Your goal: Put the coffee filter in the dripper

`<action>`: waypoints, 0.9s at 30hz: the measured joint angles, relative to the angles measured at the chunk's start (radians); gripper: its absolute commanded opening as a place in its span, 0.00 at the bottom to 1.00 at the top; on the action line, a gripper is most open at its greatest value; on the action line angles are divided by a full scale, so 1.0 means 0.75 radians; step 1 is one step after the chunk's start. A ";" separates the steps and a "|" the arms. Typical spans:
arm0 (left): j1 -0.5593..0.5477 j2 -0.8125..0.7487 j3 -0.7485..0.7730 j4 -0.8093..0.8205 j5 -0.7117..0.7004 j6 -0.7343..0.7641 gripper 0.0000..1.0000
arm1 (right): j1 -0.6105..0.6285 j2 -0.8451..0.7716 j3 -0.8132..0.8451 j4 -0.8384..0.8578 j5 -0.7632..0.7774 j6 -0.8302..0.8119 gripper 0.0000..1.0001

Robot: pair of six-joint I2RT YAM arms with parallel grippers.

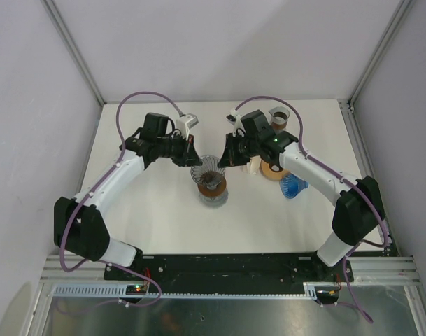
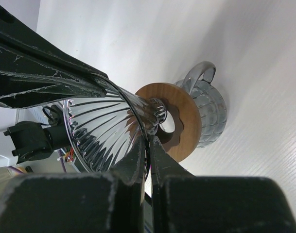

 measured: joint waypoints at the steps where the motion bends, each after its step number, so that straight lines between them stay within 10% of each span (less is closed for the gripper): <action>1: 0.000 0.001 0.000 0.004 0.004 -0.003 0.00 | -0.002 0.001 -0.001 0.001 -0.002 0.000 0.00; 27: -0.007 0.006 -0.019 0.014 0.087 -0.014 0.00 | 0.018 -0.053 -0.013 -0.076 0.041 0.006 0.00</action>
